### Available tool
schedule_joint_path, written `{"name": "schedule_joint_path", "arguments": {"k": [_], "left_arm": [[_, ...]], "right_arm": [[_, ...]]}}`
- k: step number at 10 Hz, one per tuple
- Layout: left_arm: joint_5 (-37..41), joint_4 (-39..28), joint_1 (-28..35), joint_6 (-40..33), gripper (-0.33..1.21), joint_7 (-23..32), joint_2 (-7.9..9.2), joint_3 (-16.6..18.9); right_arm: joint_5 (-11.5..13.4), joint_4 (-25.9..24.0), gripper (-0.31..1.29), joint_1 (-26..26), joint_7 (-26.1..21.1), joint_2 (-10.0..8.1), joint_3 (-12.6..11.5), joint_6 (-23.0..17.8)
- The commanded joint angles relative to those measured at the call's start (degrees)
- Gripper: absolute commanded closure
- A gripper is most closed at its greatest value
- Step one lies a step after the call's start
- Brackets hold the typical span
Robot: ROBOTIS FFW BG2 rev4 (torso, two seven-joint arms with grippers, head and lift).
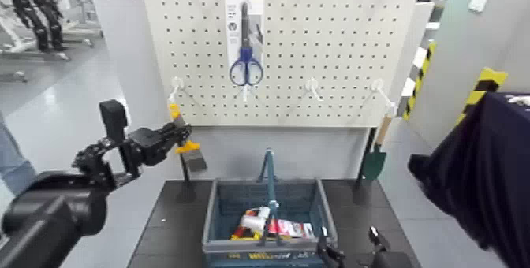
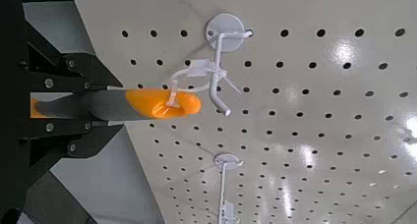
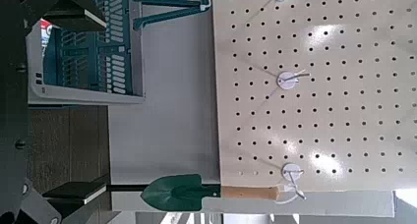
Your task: Put the yellow paint brush into the crate.
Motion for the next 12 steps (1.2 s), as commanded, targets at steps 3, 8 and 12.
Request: {"name": "schedule_joint_path", "arguments": {"k": [3,8,12], "left_arm": [[-0.42,-13.37,6.73,4.36,1.20,1.22,-0.30,3.28],[-2.01,-28.84,12.26,12.71,1.20,4.82,-0.21,6.36],[4.85,-34.55,14.99,15.87,1.20,6.67,-1.36,6.53]], "right_arm": [[0.00,0.00,0.15,0.00,0.00,-0.09,0.09,0.38],[0.00,0.00,0.15,0.00,0.00,-0.09,0.18,0.74],[0.00,0.00,0.15,0.00,0.00,-0.09,0.09,0.65]]}}
